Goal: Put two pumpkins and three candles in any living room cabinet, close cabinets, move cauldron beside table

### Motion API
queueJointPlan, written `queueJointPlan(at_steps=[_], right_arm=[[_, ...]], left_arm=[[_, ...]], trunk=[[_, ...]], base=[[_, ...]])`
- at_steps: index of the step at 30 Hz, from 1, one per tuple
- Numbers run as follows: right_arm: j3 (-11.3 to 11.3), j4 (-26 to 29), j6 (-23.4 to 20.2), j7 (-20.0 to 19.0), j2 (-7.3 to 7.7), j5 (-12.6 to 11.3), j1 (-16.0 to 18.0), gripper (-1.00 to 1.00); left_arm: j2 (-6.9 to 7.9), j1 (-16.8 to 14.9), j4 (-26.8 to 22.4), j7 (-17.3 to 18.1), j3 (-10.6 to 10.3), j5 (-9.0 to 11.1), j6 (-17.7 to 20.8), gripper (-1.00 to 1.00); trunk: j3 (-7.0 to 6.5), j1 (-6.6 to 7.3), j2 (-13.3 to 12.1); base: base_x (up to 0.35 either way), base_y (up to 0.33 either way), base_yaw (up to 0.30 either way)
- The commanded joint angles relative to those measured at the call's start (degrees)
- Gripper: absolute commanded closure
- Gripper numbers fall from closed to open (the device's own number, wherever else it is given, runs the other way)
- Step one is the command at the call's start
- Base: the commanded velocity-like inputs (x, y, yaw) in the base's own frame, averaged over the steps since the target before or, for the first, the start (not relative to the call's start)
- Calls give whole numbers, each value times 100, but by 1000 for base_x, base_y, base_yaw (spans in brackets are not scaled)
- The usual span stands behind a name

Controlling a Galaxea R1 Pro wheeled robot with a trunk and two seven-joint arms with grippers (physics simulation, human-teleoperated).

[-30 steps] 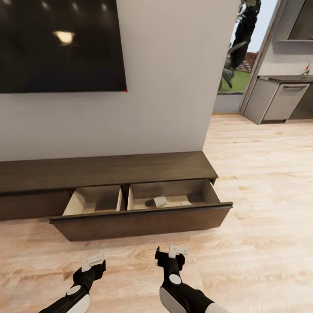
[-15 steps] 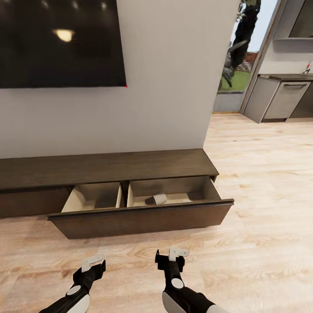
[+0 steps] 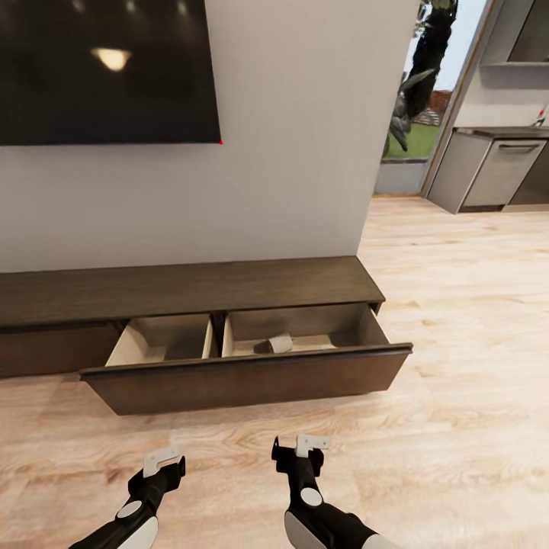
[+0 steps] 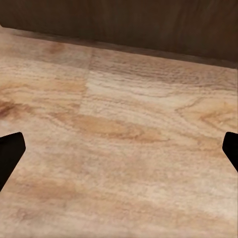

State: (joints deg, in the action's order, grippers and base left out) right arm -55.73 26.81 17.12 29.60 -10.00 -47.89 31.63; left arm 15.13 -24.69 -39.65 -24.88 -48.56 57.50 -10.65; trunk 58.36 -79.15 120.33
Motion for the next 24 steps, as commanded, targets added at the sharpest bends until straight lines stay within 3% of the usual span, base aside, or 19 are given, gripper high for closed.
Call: queueJointPlan(at_steps=[1,13,16,20,24], right_arm=[[-43,-4,34,29,0,-47,7,-100],[-61,-44,182,29,0,-51,10,-100],[-62,-50,522,26,0,-65,10,-100],[-68,-53,776,21,0,-70,6,-100],[-69,-53,829,20,0,-77,7,-100]], left_arm=[[8,-9,-8,-35,-48,59,-42,-100],[12,-10,-8,-35,-53,54,-198,-100],[15,-8,-1,-35,-67,-83,-408,-100],[11,-8,305,-31,-81,-432,-657,-100],[8,-4,472,-27,-89,-512,-1151,-100]], trunk=[[23,-22,44],[239,-285,525],[256,-307,565],[256,-307,565],[256,-307,565]], base=[[0,0,0],[0,0,0],[0,0,0],[0,0,0],[0,0,0]])
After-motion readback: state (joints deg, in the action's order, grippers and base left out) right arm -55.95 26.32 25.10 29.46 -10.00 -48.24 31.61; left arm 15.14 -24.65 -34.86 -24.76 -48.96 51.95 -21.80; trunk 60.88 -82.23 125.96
